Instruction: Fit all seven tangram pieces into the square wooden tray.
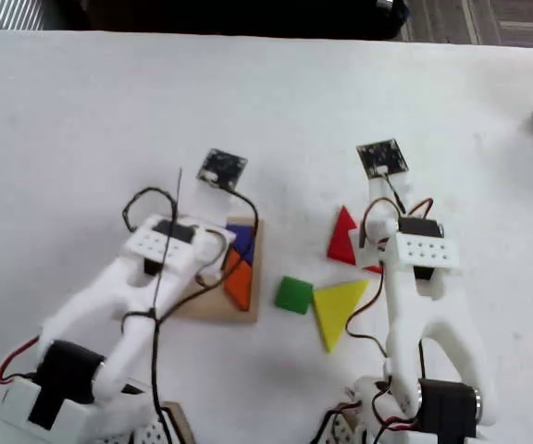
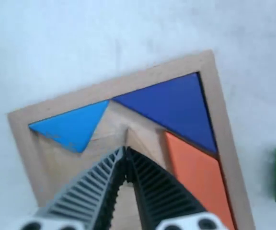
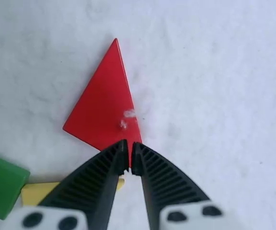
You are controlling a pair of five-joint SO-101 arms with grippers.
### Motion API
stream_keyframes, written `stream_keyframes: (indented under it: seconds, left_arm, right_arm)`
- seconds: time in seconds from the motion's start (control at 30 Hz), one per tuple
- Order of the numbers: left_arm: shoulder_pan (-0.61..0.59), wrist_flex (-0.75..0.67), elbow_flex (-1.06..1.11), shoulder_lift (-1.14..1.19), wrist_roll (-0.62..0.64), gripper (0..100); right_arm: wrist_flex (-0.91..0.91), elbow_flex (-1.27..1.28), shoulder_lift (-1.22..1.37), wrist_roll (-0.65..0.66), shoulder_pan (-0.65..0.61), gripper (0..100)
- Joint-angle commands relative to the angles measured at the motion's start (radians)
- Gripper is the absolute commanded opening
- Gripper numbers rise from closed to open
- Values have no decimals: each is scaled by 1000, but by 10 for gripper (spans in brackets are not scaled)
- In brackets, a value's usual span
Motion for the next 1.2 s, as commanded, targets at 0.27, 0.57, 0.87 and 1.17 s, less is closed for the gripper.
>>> stream_keyframes:
  seconds: [0.27, 0.57, 0.87, 1.17]
  left_arm:
    - [58, 12, -64, 1, 17, 21]
    - [33, 11, -31, -127, 17, 21]
    - [-65, 84, 97, -236, 11, 22]
    - [99, 103, 155, -237, 17, 22]
  right_arm:
    - [-21, -6, -35, 2, 1, 17]
    - [-21, -6, -35, 2, 1, 17]
    - [-21, -6, -35, 2, 1, 17]
    - [-21, -6, -35, 2, 1, 17]
